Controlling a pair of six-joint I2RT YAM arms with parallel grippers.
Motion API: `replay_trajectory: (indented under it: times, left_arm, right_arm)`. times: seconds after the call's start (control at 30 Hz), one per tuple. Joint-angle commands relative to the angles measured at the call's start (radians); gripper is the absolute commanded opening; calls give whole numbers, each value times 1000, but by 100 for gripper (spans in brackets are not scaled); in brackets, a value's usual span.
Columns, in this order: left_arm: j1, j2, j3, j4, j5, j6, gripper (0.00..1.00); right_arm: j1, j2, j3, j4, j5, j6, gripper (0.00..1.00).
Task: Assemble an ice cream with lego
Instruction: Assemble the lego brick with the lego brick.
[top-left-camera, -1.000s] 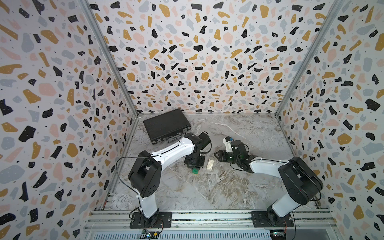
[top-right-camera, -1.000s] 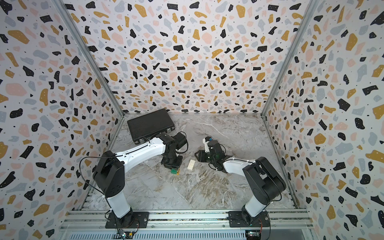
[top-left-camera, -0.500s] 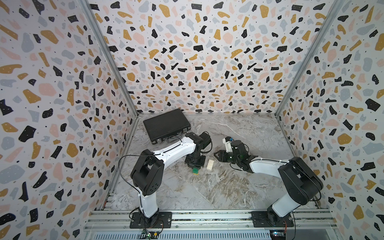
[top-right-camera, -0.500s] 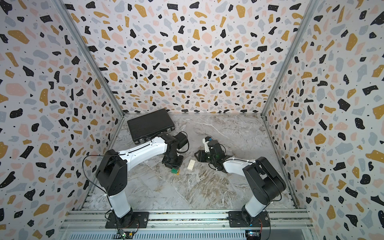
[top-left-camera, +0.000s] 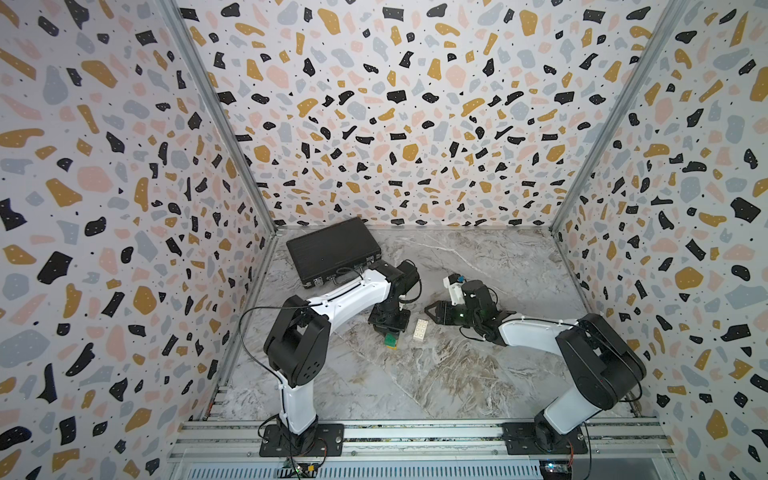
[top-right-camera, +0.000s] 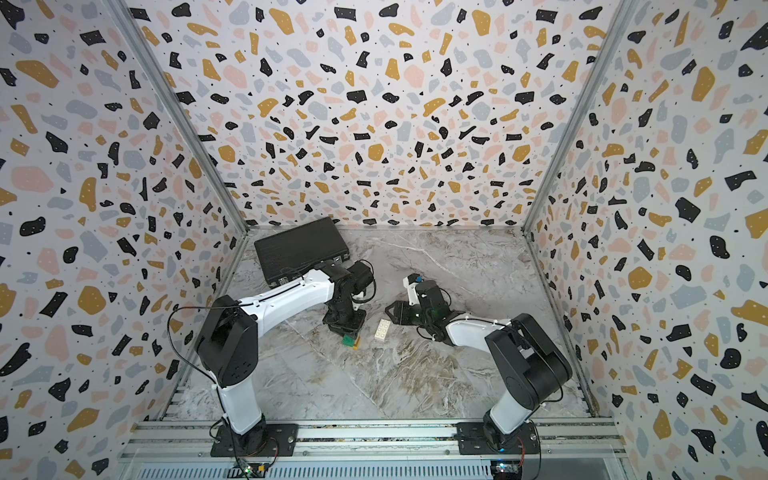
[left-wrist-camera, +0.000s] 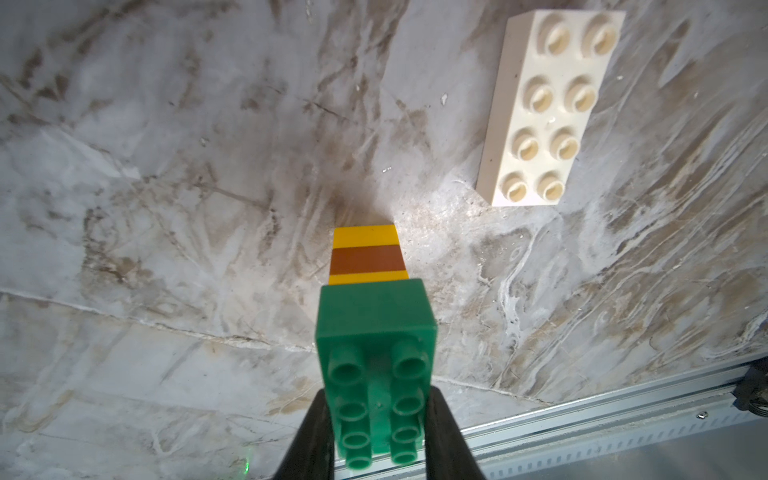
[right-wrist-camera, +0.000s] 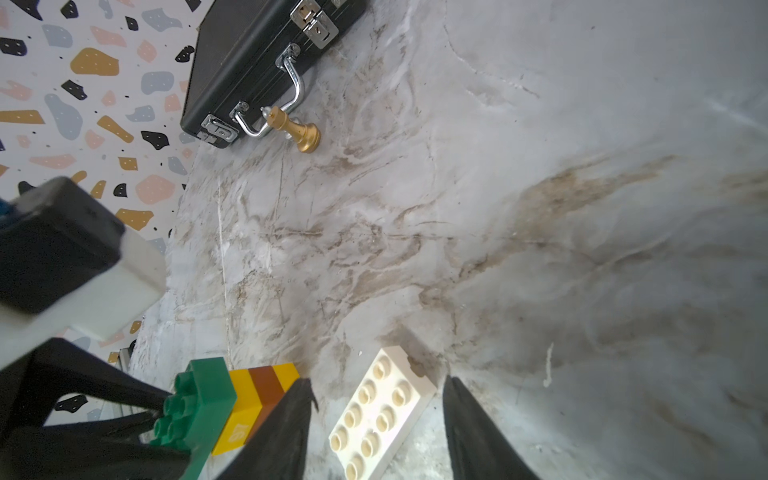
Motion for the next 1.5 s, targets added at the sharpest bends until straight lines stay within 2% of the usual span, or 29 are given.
replay_trajectory:
  times: [0.0, 0.27, 0.63, 0.97, 1.47]
  left_arm:
    - [3, 48, -8, 64, -26, 54, 1]
    - [4, 23, 29, 32, -57, 100, 1]
    - [4, 24, 72, -14, -87, 145, 1]
    - [6, 79, 76, -37, -42, 102, 2]
    - [8, 18, 118, -57, -63, 71, 3]
  right_arm:
    - [0, 10, 28, 53, -70, 5, 57]
    - [0, 97, 42, 220, -272, 100, 56]
    - [3, 178, 68, 337, -399, 194, 55]
    - [9, 189, 88, 286, -400, 172, 55]
    - [17, 171, 98, 219, -370, 126, 55]
